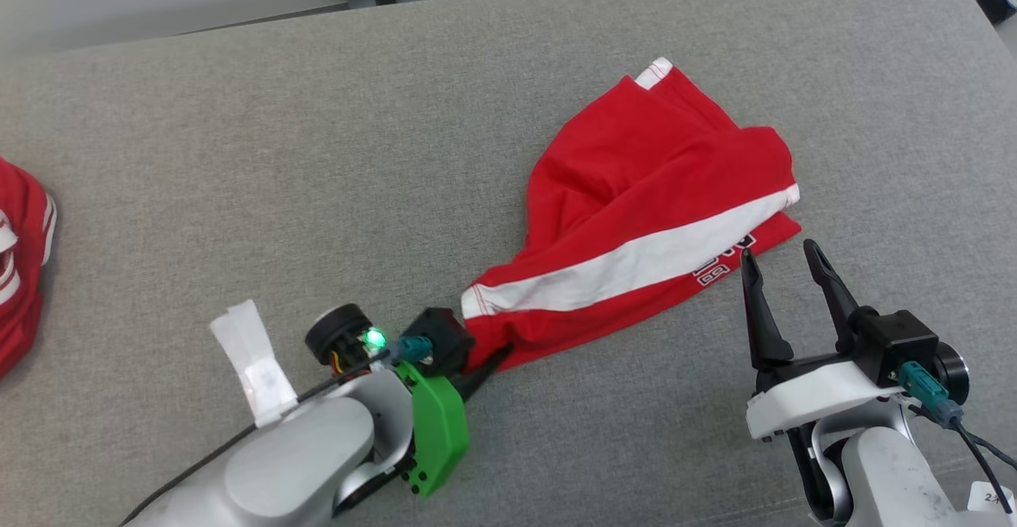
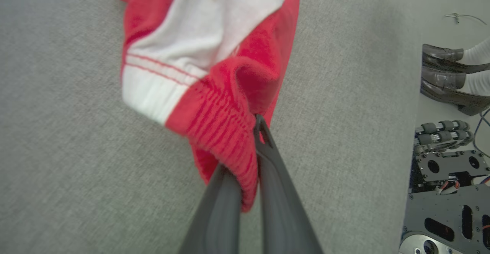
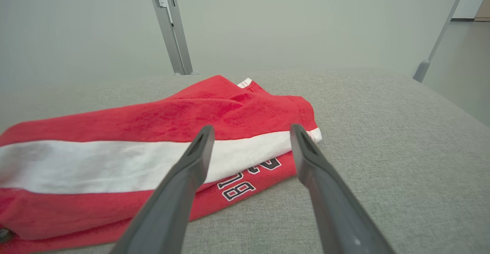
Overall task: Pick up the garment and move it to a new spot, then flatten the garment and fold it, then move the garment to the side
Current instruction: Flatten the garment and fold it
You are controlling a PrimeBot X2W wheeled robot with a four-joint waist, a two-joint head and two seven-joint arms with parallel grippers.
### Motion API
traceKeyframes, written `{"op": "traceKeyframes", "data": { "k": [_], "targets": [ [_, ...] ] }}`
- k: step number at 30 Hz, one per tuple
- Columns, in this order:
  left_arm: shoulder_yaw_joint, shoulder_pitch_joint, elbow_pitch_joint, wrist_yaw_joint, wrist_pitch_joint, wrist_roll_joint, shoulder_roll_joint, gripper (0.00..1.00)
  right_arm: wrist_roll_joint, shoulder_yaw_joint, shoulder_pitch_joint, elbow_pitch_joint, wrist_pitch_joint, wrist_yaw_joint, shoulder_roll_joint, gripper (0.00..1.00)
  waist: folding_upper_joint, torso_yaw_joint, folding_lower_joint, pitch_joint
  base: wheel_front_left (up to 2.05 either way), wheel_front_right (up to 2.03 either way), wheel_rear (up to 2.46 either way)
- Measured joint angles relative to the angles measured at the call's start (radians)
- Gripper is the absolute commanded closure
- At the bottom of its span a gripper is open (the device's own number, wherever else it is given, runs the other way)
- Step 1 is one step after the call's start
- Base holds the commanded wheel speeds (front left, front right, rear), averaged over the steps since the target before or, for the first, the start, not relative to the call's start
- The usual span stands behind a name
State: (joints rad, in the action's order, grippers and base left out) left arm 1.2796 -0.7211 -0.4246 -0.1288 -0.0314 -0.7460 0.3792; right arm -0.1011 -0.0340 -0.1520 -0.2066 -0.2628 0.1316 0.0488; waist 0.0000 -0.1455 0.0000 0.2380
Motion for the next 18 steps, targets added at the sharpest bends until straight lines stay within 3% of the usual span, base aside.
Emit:
{"op": "traceKeyframes", "data": {
  "k": [6, 11, 12, 13, 14, 18],
  "targets": [
    [-0.053, -0.011, -0.161, 0.005, -0.107, -0.047, 0.000, 1.00, 0.004, 0.003, 0.006, -0.006, 0.000, 0.000, 0.000, 0.00, 0.0000, 0.027, 0.0000, -0.032, 0.00, 0.00, 0.00],
    [-0.123, -0.003, -0.259, 0.030, -0.190, -0.094, -0.033, 1.00, 0.006, 0.005, 0.013, -0.009, 0.000, 0.000, 0.000, 0.00, 0.0000, 0.040, 0.0000, -0.053, 0.00, 0.00, 0.00],
    [-0.134, 0.000, -0.265, 0.030, -0.200, -0.103, -0.040, 0.75, 0.006, 0.006, 0.015, -0.009, 0.000, 0.000, 0.000, 0.00, 0.0000, 0.042, 0.0000, -0.055, 0.00, 0.00, 0.00],
    [-0.144, 0.007, -0.270, 0.029, -0.210, -0.108, -0.048, 0.16, 0.007, 0.007, 0.017, -0.009, 0.000, 0.000, 0.000, 0.00, 0.0000, 0.044, 0.0000, -0.059, 0.00, 0.00, 0.00],
    [-0.153, 0.017, -0.274, 0.028, -0.217, -0.114, -0.056, 0.00, 0.007, 0.008, 0.019, -0.010, 0.000, 0.000, 0.000, 0.00, 0.0000, 0.045, 0.0000, -0.063, 0.00, 0.00, 0.00],
    [-0.201, 0.066, -0.284, 0.027, -0.227, -0.127, -0.070, 0.00, 0.012, 0.014, 0.025, -0.010, 0.000, 0.000, 0.000, 0.00, 0.0000, 0.050, 0.0000, -0.076, 0.00, 0.00, 0.00]
  ]
}}
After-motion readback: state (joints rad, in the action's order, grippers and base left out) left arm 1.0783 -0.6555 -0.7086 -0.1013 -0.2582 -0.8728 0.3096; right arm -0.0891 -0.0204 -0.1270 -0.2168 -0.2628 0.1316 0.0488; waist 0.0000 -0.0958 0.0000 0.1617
